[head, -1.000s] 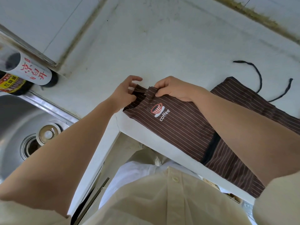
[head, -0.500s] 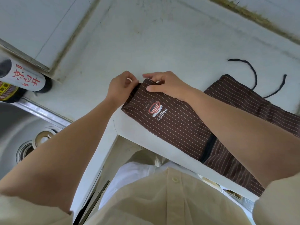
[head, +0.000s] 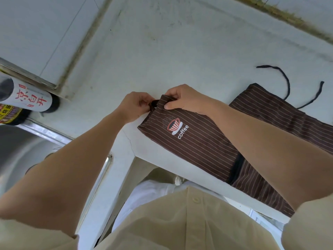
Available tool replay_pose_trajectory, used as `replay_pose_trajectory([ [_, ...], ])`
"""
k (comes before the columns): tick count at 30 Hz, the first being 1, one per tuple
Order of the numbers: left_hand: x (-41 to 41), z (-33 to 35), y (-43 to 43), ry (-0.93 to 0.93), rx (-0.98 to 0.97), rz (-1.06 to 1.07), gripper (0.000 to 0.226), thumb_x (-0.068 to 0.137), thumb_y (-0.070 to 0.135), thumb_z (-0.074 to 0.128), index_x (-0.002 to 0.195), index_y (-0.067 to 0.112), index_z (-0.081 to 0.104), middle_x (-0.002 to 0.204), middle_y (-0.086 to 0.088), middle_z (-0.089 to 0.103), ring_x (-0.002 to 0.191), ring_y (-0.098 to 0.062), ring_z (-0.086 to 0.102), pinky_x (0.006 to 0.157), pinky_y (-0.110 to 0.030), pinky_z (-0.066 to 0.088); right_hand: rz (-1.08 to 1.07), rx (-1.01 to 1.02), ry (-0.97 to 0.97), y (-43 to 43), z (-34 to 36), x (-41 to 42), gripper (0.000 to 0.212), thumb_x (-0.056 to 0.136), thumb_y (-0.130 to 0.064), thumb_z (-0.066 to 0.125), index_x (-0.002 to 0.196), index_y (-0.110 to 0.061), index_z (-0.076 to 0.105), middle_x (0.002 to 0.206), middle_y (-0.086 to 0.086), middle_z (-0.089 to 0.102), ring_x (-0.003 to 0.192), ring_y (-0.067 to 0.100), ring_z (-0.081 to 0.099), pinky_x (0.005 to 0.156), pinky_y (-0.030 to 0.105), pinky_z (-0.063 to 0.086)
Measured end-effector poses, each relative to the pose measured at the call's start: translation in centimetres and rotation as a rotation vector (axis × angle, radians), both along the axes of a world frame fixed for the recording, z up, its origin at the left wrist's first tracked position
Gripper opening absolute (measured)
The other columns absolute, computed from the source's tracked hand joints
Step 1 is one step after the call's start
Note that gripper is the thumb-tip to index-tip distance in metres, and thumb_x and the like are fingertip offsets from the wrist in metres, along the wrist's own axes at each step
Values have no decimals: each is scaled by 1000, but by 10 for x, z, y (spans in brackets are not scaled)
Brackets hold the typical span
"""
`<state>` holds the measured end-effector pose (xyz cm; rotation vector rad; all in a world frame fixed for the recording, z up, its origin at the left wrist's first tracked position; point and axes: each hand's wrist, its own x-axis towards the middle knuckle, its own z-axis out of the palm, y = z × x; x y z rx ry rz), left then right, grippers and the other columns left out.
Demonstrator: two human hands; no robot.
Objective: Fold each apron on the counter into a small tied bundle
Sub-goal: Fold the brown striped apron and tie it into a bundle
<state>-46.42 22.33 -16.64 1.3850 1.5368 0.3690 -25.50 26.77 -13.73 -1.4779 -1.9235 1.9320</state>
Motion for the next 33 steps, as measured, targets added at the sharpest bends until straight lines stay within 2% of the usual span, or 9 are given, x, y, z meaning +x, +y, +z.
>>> replay_pose_trajectory([
  [5,-3,3,7,-100,-77,53,20,88,5,61,91,24,68,96,-10,72,82,-17,63,81,-32,49,68,-6,-26,-2,1,-4,13,85,-9,67,96,-16,69,97,6,74,88,21,71,89,39,54],
  [8,-3,6,3,-163,-138,64,25,76,11,64,95,27,65,100,-9,71,86,-17,63,84,-33,50,63,-6,-44,-4,-1,-5,13,85,-4,63,93,-13,68,100,11,73,89,22,69,88,41,53],
  [13,-4,8,-1,-268,-208,63,50,62,2,62,106,24,62,107,-9,61,89,-15,59,83,-28,52,39,-41,-29,-7,-3,-4,11,75,-10,63,79,-20,66,106,21,70,103,40,65,97,59,47],
  [19,3,8,-6,-340,-227,178,44,75,-9,75,107,19,63,104,-6,65,93,-17,63,94,-36,52,59,-91,13,-10,-1,-3,22,79,2,62,75,-19,65,83,7,67,81,24,62,91,51,51],
  [23,18,7,-12,-216,-195,265,37,75,5,80,106,16,62,95,-2,65,84,-16,63,86,-37,53,31,-31,-12,-13,-3,-4,15,83,2,63,84,-13,66,96,19,69,87,28,65,92,47,51],
  [25,25,7,-11,73,-147,313,47,73,31,84,108,15,58,92,0,63,82,-17,60,77,-34,52,-16,1,0,-16,-4,-3,15,84,-1,65,84,-15,66,105,19,70,97,29,67,96,46,51],
  [28,29,16,-10,461,-185,222,38,78,42,74,82,11,54,69,0,52,66,-19,50,55,-29,37,-82,83,5,-19,-5,-1,10,85,-5,66,90,-13,67,106,10,69,97,21,65,92,34,51],
  [30,28,17,-11,438,-237,203,32,83,37,68,75,6,61,62,-3,52,66,-23,53,53,-27,38,-87,208,-9,-18,-6,0,11,85,-8,67,94,-14,66,117,3,61,102,11,57,90,25,41],
  [33,23,13,-17,122,-198,372,11,83,20,70,80,9,69,80,-10,68,77,-32,65,72,-35,56,-46,242,-38,-16,-2,-3,15,89,-14,65,102,-21,63,129,-4,56,112,10,54,99,28,40],
])
